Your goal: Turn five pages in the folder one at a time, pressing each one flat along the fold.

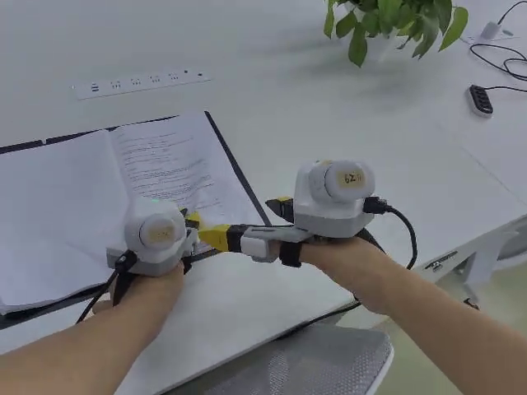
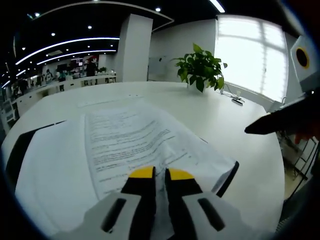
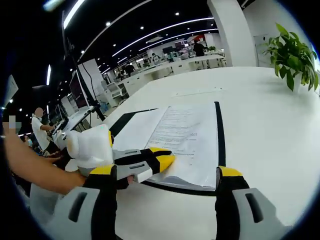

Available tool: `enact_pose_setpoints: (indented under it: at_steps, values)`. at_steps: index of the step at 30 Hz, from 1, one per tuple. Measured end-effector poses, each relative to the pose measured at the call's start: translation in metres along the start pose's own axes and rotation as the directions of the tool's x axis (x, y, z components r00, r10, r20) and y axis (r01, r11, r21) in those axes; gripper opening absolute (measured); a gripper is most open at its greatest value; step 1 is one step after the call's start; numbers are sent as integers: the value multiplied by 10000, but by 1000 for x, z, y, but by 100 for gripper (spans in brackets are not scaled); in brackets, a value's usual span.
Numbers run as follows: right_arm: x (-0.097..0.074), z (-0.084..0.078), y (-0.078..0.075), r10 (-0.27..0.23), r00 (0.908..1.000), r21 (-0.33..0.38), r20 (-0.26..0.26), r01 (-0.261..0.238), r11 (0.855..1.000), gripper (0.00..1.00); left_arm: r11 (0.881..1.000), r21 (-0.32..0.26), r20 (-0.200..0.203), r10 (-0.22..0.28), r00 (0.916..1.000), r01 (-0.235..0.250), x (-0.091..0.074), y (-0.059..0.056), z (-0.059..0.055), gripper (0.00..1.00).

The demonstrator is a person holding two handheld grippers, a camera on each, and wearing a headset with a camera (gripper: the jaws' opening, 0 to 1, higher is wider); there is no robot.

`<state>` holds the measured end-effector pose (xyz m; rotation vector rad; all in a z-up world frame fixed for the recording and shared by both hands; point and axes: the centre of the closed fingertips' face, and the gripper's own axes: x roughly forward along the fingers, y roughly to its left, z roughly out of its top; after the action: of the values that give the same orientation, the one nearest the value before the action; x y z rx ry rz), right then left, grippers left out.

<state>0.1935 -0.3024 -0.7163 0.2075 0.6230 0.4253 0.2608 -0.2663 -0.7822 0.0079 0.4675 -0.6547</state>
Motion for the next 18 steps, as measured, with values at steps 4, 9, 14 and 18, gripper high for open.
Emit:
enact_pose_setpoints:
  at_steps: [4,9,14,18]
  values:
    - [14,2,-10,-9,10000,73,-76,10,10000,73,10000,-85,48,16,10000,-15,0,0,0,7]
    - [26,6,-23,-63,9999,156,-152,65,9999,65,10000,-98,88,-5,10000,6,1,0,0,7]
    - [40,8,-33,5,9998,484,-193,5,9988,58,10000,-67,86,-15,10000,16,1,0,1,7]
    - [49,1,-39,28,9989,551,-467,-2,9985,57,10000,-80,103,-19,9999,19,1,0,1,7]
